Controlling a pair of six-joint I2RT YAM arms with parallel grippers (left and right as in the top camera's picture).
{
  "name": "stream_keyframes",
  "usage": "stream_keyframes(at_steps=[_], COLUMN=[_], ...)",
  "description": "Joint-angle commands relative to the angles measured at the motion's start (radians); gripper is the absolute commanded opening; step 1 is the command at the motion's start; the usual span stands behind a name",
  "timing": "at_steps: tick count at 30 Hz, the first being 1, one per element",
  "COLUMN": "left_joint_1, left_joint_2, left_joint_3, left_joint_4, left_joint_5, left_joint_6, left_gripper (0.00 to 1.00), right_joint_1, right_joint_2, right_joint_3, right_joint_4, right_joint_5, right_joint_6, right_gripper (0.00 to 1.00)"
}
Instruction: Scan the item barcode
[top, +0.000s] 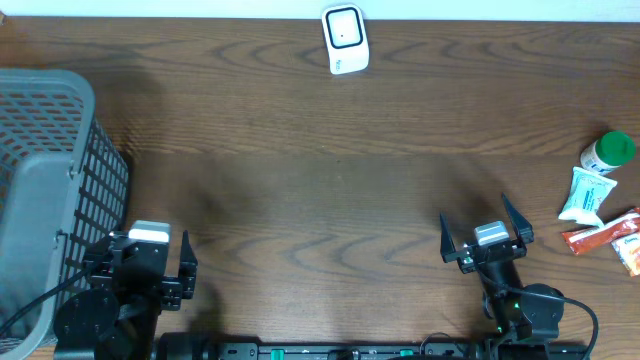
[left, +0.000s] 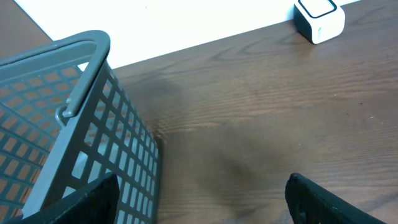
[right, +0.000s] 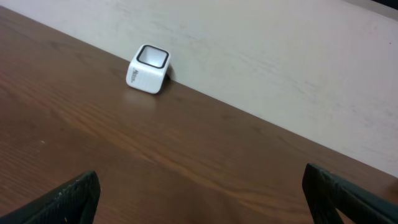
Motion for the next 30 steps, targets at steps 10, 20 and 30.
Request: stream_keyframes(at_steps=[10,20,30], left_joint_1=[-0.020,-0.020,-0.020], left_joint_2=[-0.006,-0.006,-0.086], left_joint_3=[0.003,0.003,-0.008], left_joint_4=[0.001,-0.046,-0.153], left_joint_5=[-0.013,-0.058,0.005], left_joint_6=[0.002,0.002,0.002], left_gripper=[0.86,0.85,0.86], right_joint_1=[0.014,0.014,0.014], right_joint_2=[-0.006,-0.006,-0.006], right_joint_3=[-0.001,-0.001,-0.001], right_joint_4=[-0.006,-0.007,-0.006], right_joint_5=[0.015,0.015,0.015], right_joint_6=[0.021,0.021,0.021], right_gripper=[0.99,0.99,0.99])
